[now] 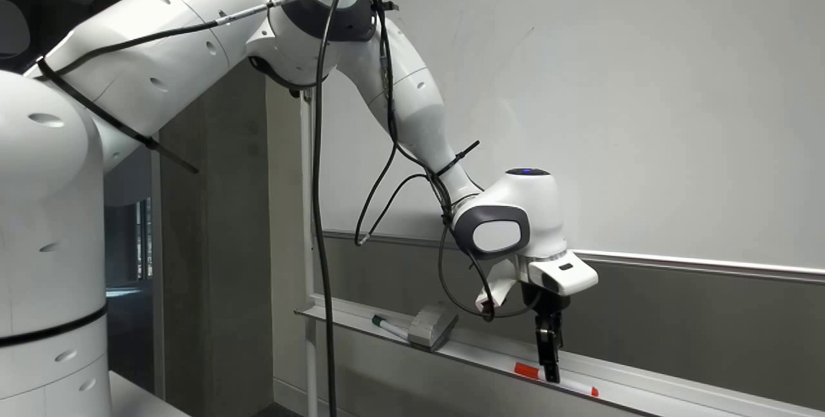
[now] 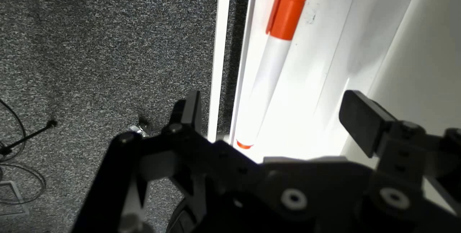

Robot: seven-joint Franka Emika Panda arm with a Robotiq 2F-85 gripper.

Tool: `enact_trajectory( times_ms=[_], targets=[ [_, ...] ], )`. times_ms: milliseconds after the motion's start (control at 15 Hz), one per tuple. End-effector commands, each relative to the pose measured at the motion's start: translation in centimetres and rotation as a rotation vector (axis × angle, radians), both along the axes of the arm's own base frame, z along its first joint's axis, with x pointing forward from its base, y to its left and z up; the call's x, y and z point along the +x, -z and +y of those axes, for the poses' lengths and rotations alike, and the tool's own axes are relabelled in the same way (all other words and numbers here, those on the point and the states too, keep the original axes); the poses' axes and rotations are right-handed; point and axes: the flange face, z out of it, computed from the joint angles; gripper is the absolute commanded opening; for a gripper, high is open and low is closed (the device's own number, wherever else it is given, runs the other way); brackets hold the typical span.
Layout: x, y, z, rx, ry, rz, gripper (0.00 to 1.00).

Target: Move the orange marker slightly to the left

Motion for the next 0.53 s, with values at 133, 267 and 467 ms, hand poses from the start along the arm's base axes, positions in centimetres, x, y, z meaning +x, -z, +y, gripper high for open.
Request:
enact_trajectory(
  times_ms=[133, 267, 467],
  targets=[
    [1.4, 0.9, -0.6, 0.007, 0.008, 0.04, 1.0],
    [1.7, 1.4, -0.7, 0.009, 0.009, 0.049, 1.0],
    [2.1, 2.0, -0.8, 0.015, 0.013, 0.061, 1.0]
  ],
)
